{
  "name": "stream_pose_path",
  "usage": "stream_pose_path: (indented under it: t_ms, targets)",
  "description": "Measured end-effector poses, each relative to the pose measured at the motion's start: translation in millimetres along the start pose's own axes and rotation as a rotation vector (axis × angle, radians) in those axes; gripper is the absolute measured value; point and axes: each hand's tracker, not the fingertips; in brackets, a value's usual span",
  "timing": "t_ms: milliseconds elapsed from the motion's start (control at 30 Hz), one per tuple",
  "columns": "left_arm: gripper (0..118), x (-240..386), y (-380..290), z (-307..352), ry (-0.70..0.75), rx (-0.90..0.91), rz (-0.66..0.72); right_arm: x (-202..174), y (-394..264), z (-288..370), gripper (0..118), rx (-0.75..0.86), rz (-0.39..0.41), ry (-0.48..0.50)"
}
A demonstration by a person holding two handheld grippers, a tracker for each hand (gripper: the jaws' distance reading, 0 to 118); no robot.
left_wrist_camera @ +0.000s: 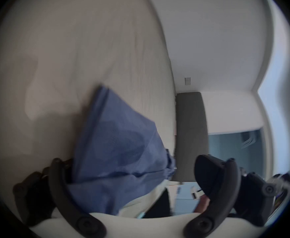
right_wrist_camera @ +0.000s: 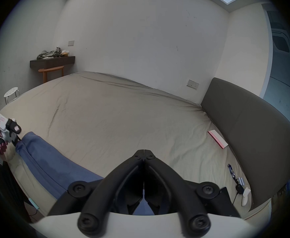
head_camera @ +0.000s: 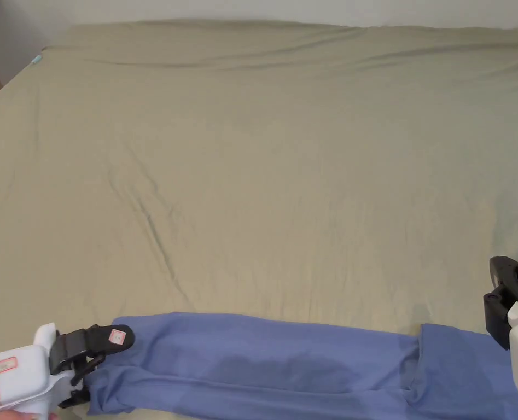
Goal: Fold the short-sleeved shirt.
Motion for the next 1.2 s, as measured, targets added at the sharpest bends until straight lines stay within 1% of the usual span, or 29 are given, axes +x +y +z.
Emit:
stream_pose_path:
  t_ms: [33,67,100,133,167,200,233,267,300,333,400,500,600,733,833,900,967,1033,1100,1200]
  targets:
    - [110,-4.2,-5.8,-10.2,-0.005,-0.011,0.046,-1.9,1.0,0.8,2,0.002,0.001,0.004]
    - [100,-1.2,-8.0,-16.1,-0.003,0.020,0.001,-2.7,1.6,0.3,2,0.005,0.005,0.008]
    - [78,2.8,-6.7,-24.8,0.019,0.024,-0.019,-4.0,2.7,1.5,2,0.007,0.009,0.009]
    - [28,-2.6,-7.9,-27.6,0.173,0.030,-0.017,-5.0,3.9,3.1,2,0.010,0.013,0.012]
    - [10,-7.6,-8.8,-32.7,0.300,0.028,-0.022,-5.6,5.4,5.3,2,0.015,0.015,0.015]
    - [10,-8.7,-9.6,-29.8,0.146,0.042,-0.008,-3.8,5.2,5.2,2,0.019,0.018,0.018]
    - [10,0.6,-8.8,-29.9,0.084,0.036,0.025,-3.3,6.1,6.8,2,0.024,0.024,0.017]
    - [10,5.1,-8.5,-25.9,0.217,0.038,-0.036,-3.0,7.2,9.2,2,0.029,0.031,0.014]
    - [10,14.3,-9.8,-25.6,0.243,0.031,-0.125,-2.2,7.9,11.7,2,0.034,0.037,0.012]
    - [10,22.4,-10.8,-25.6,0.271,0.027,-0.169,-0.5,7.6,12.1,2,0.037,0.041,0.009]
    - [10,32.8,-11.4,-22.1,0.341,0.041,-0.221,2.7,7.8,12.9,2,0.039,0.043,0.004]
    - [10,56.4,-15.9,-19.8,0.447,0.057,-0.364,6.2,6.9,12.1,2,0.036,0.043,-0.006]
    - [10,69.2,-16.9,-15.2,0.498,0.058,-0.446,9.2,4.9,13.3,2,0.033,0.041,-0.015]
    - [10,75.8,-12.8,-1.2,0.503,0.067,-0.452,12.0,2.0,14.8,2,0.024,0.041,-0.023]
    - [10,75.3,-4.2,17.7,0.567,0.116,-0.468,15.2,-0.3,16.6,2,0.020,0.040,-0.029]
    - [10,73.9,5.1,38.0,0.602,0.163,-0.426,17.5,-1.6,17.8,2,0.019,0.034,-0.034]
    - [10,80.1,6.2,45.7,0.626,0.140,-0.406,20.2,-2.1,18.7,2,0.017,0.030,-0.038]
    - [10,100.4,-6.0,39.1,0.662,0.124,-0.485,21.3,-2.9,18.7,2,0.016,0.027,-0.043]
    - [10,123.7,-18.0,23.0,0.711,0.089,-0.531,22.9,-3.4,18.2,2,0.014,0.022,-0.045]
    - [10,151.8,-33.4,-3.5,0.662,0.085,-0.506,23.6,-3.0,19.3,2,0.015,0.008,-0.039]
